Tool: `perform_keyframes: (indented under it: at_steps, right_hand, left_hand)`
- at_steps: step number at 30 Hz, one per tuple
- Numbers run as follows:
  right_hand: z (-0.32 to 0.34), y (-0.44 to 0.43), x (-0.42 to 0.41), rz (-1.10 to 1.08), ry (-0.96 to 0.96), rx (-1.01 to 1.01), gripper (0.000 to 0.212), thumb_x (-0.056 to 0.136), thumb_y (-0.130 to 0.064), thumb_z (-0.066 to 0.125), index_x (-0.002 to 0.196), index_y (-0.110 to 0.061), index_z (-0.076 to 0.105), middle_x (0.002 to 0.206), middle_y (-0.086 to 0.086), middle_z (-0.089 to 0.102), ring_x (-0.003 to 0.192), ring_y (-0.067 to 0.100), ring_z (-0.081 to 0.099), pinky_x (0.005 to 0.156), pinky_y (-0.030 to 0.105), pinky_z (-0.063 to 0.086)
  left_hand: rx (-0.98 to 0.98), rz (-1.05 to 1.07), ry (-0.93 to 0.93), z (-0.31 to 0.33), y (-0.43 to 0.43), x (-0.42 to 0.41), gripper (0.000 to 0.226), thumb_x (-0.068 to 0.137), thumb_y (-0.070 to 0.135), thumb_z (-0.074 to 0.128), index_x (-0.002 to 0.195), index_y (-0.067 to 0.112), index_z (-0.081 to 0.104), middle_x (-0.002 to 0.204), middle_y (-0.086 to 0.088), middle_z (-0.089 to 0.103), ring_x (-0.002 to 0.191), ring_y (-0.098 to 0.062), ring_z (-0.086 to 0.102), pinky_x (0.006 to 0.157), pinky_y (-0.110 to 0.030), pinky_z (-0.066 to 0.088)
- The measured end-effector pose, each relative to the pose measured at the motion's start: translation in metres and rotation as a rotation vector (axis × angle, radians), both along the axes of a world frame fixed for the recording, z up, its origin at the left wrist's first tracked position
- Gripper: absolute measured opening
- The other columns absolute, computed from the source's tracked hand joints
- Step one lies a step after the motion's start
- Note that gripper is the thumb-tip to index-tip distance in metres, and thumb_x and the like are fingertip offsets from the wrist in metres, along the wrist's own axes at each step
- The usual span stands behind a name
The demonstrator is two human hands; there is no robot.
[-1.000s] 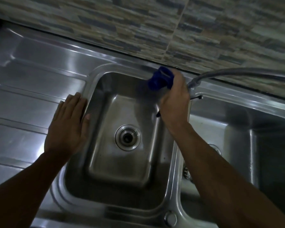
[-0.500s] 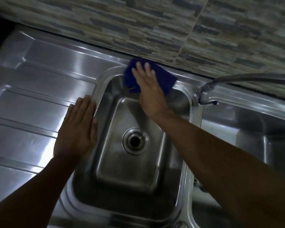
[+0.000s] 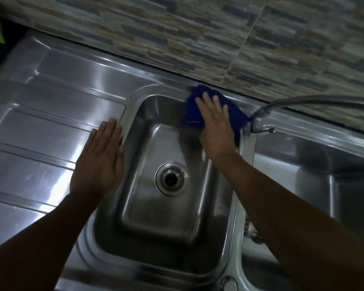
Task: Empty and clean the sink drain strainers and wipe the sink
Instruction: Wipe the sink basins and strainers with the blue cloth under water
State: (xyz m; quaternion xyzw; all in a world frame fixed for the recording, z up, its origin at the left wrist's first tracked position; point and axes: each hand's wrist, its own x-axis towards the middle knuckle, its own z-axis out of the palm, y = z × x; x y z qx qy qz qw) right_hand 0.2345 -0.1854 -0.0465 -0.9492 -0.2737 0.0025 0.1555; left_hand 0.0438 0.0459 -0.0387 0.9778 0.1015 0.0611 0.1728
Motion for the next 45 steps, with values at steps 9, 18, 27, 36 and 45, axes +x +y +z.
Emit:
perform_keyframes:
  at_steps: [9,18,27,36,45]
  right_hand:
    - [0.003,-0.02,-0.013,-0.224,0.012,-0.128,0.089,0.091,-0.002,0.058,0.161,-0.023,0.007,0.169,0.009,0.0,0.156,0.029,-0.002,0.128,0.045,0.002]
    - [-0.003,0.035,-0.003,0.005,-0.012,-0.036,0.089,0.085,0.002,0.06,0.159,-0.025,0.018,0.168,0.003,0.009,0.156,0.028,0.004,0.127,0.047,0.0]
    - [0.021,0.134,-0.003,0.153,0.402,0.146,0.068,0.092,0.0,0.047,0.153,-0.027,0.035,0.167,0.003,0.017,0.155,0.033,0.005,0.126,0.047,0.006]
    - [0.016,0.115,-0.186,0.309,0.418,0.364,0.057,0.092,-0.012,0.051,0.149,-0.013,0.045,0.162,0.008,0.033,0.153,0.032,0.019,0.122,0.053,0.027]
    - [0.013,0.14,-0.109,0.17,0.305,0.364,0.062,0.084,0.007,0.064,0.141,-0.015,0.056,0.156,0.013,0.041,0.147,0.038,0.032,0.119,0.054,0.033]
  left_hand:
    - [0.012,-0.013,-0.028,-0.006,0.002,-0.001,0.056,0.104,0.029,0.027,0.151,-0.001,0.035,0.161,-0.017,0.028,0.152,-0.027,0.023,0.123,-0.049,0.022]
    - [-0.219,0.024,-0.025,-0.003,0.005,-0.002,0.065,0.103,0.035,0.036,0.159,0.01,0.017,0.163,-0.012,0.026,0.151,-0.023,0.024,0.123,-0.047,0.025]
    - [0.096,0.082,0.037,-0.003,0.04,-0.063,0.058,0.106,0.038,0.019,0.157,0.01,0.024,0.163,-0.013,0.027,0.153,-0.023,0.018,0.125,-0.029,0.001]
    - [0.157,0.278,0.08,-0.025,0.048,-0.138,0.056,0.107,0.036,0.02,0.16,0.018,0.014,0.167,-0.007,0.015,0.155,-0.017,0.006,0.126,-0.035,0.002]
    - [0.087,0.242,0.049,-0.025,0.051,-0.137,0.055,0.109,0.037,0.018,0.16,0.018,0.013,0.167,-0.005,0.01,0.155,-0.013,-0.001,0.125,-0.026,-0.007]
